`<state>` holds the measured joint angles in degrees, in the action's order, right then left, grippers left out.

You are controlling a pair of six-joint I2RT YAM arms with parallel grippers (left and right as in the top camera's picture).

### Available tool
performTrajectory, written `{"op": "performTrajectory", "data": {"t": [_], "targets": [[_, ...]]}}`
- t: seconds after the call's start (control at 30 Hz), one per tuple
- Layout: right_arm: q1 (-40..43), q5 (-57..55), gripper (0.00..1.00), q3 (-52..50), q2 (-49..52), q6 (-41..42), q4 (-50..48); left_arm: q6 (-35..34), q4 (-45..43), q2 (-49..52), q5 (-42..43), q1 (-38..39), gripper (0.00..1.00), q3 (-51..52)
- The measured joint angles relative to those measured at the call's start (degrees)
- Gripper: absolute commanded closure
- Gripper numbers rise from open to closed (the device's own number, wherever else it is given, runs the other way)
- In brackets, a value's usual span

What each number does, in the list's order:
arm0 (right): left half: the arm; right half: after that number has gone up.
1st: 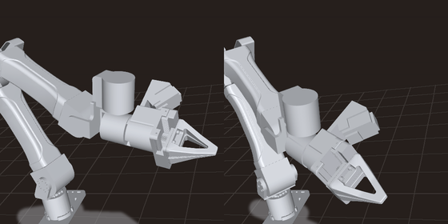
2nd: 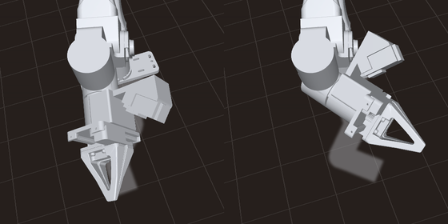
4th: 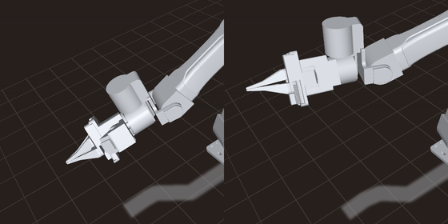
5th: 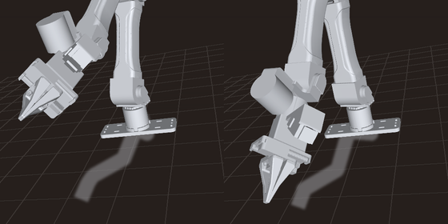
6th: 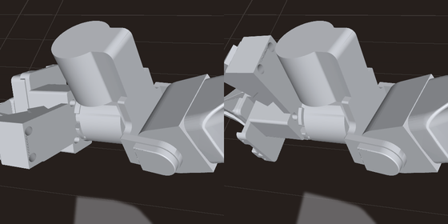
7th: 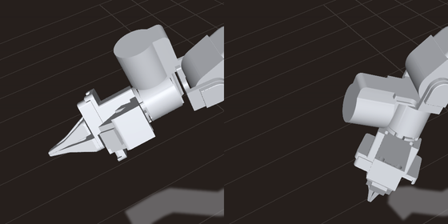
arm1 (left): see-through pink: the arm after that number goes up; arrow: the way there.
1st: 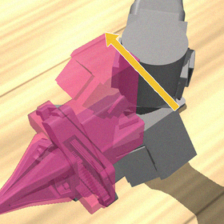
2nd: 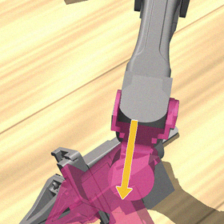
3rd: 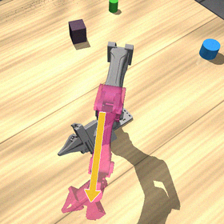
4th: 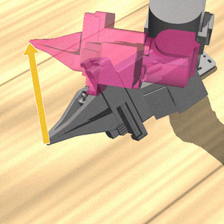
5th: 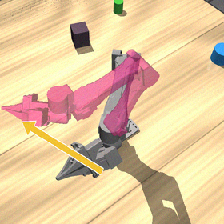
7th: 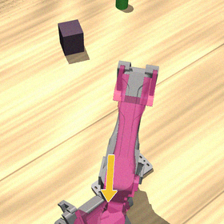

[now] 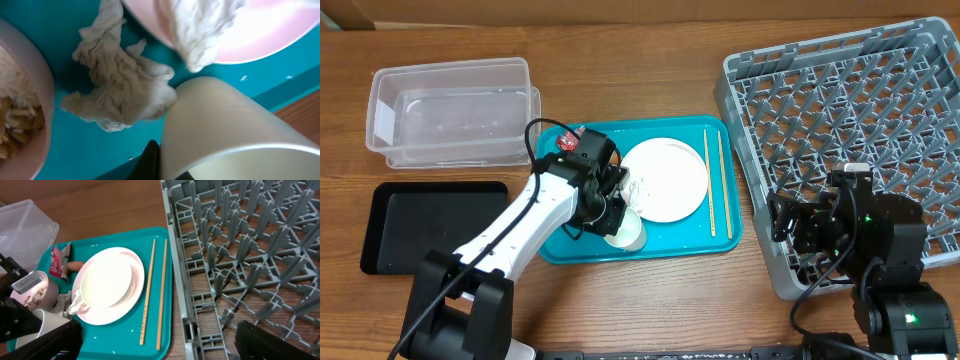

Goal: Sort waste into correct bins and load items into the dishwasher
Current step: 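Grasp the white cup on the plate with the left gripper and lift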

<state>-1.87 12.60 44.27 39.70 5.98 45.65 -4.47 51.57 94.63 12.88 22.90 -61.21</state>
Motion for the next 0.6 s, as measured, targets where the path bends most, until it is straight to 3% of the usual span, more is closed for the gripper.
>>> {"op": "performTrajectory", "data": {"t": [0.27, 0.4, 0.5, 0.6], "targets": [[0.0, -11.52, 0.0, 0.0, 0.0, 4.0, -0.09, 0.61, 3.56, -0.09, 9.75, -1.14, 0.96, -10.58], [0.0, -15.52, 0.0, 0.0, 0.68, 6.67, -2.89, 0.68, -1.81, -0.37, 21.81, -3.65, 0.96, -13.33], [0.07, -7.91, 0.0, 0.04, 2.86, 3.69, -7.91, 0.24, -11.85, -0.35, 35.39, -4.92, 0.96, -13.4], [0.28, 9.55, 0.0, 0.22, 7.15, -1.97, -13.75, -2.27, -24.22, -0.33, 49.22, -4.96, 0.96, -13.75]]}}
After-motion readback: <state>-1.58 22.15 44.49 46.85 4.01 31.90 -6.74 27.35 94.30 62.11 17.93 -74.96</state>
